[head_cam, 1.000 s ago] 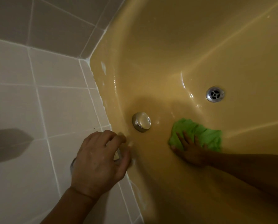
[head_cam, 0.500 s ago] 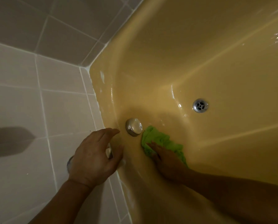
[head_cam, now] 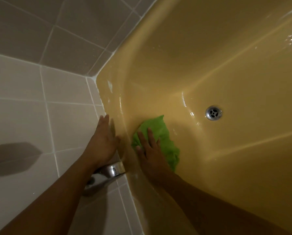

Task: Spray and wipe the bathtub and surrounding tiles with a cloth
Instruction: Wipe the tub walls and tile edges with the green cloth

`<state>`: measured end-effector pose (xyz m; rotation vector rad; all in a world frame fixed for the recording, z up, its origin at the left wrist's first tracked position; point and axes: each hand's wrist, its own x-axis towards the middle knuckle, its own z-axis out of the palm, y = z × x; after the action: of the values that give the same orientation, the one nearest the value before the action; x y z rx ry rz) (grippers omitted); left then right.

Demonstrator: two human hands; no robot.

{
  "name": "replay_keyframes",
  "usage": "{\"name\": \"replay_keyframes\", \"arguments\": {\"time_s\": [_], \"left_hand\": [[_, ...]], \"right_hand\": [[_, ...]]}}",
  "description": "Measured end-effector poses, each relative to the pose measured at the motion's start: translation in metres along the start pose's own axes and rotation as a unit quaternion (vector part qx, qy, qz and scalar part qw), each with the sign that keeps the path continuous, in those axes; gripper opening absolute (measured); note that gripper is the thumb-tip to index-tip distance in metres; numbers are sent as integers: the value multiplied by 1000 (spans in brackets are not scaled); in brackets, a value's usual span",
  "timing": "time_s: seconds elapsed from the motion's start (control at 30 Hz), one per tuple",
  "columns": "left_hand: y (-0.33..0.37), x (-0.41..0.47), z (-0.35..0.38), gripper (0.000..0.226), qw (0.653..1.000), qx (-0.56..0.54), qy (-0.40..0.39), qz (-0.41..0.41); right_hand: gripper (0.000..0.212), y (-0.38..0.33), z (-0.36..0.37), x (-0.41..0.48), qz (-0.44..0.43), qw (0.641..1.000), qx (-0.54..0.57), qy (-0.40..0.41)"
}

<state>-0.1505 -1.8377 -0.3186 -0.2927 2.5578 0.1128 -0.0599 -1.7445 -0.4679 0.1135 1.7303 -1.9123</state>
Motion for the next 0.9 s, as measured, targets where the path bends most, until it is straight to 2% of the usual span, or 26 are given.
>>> {"name": "replay_keyframes", "arguments": {"time_s": [0.13, 0.2, 0.27, 0.5, 0.57, 0.7, 0.8, 0.9], "left_hand": [[-18, 33, 3, 88, 993, -2, -116, 11], [-26, 44, 9, 109, 990, 27, -141, 13], [-30, 50, 13, 124, 989, 52, -136, 6], [-42, 68, 8, 143, 991, 61, -115, 39], [-42, 68, 6, 137, 992, 61, -105, 41], [-43, 69, 9, 141, 991, 37, -113, 61], [-38, 66, 26, 120, 996, 31, -59, 51], [-34, 69, 37, 102, 997, 27, -15, 76]], "right_hand": [[50, 13, -11, 1, -48, 999, -17, -15], [51, 17, -19, 0, -85, 995, -41, -23], [54, 21, -23, 7, -88, 995, -48, -27], [49, 21, -9, 24, -68, 995, -72, -12], [49, 27, -5, 13, -75, 994, -80, -9], [52, 25, -6, 17, -58, 996, -63, -10], [51, 7, -15, 34, -44, 998, -44, -4], [51, 8, -16, 35, -67, 996, -54, -3]]}}
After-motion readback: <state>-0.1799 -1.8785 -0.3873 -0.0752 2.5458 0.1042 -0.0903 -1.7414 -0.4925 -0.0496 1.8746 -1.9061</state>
